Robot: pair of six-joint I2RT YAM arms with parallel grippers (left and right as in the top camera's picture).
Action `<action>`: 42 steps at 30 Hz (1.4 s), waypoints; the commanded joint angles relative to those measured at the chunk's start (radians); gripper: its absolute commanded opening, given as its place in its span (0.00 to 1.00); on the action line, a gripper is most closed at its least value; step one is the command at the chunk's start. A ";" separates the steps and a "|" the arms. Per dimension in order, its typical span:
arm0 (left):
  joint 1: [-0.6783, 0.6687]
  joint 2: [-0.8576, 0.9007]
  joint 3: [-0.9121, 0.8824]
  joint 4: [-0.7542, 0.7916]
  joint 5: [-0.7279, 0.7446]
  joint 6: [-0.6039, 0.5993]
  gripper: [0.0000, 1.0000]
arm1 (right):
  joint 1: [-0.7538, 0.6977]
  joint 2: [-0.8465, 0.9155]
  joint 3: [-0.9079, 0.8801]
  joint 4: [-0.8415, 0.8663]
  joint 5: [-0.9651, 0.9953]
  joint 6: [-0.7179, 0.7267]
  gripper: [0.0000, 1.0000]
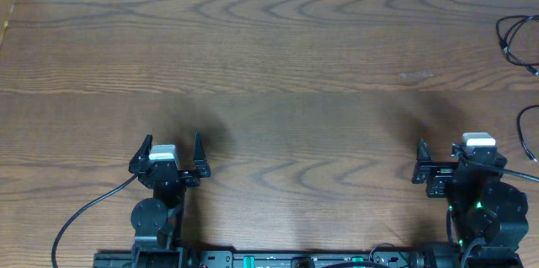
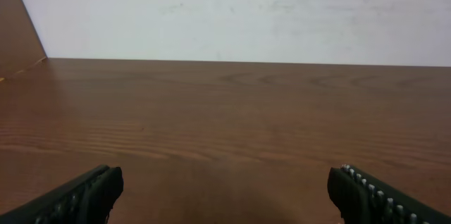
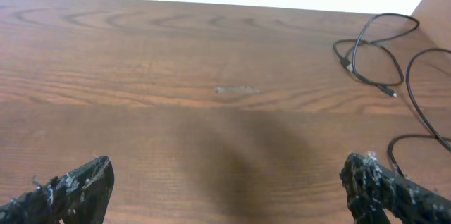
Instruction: Untangle cables
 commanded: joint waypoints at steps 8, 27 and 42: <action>0.007 -0.005 -0.015 -0.044 -0.006 0.002 0.98 | 0.005 -0.185 -0.160 0.171 -0.059 -0.005 0.99; 0.007 0.000 -0.015 -0.045 -0.006 0.002 0.98 | 0.005 -0.277 -0.333 0.346 -0.126 -0.004 0.99; 0.007 0.000 -0.015 -0.045 -0.006 0.002 0.98 | 0.005 -0.278 -0.493 0.576 -0.203 -0.004 0.99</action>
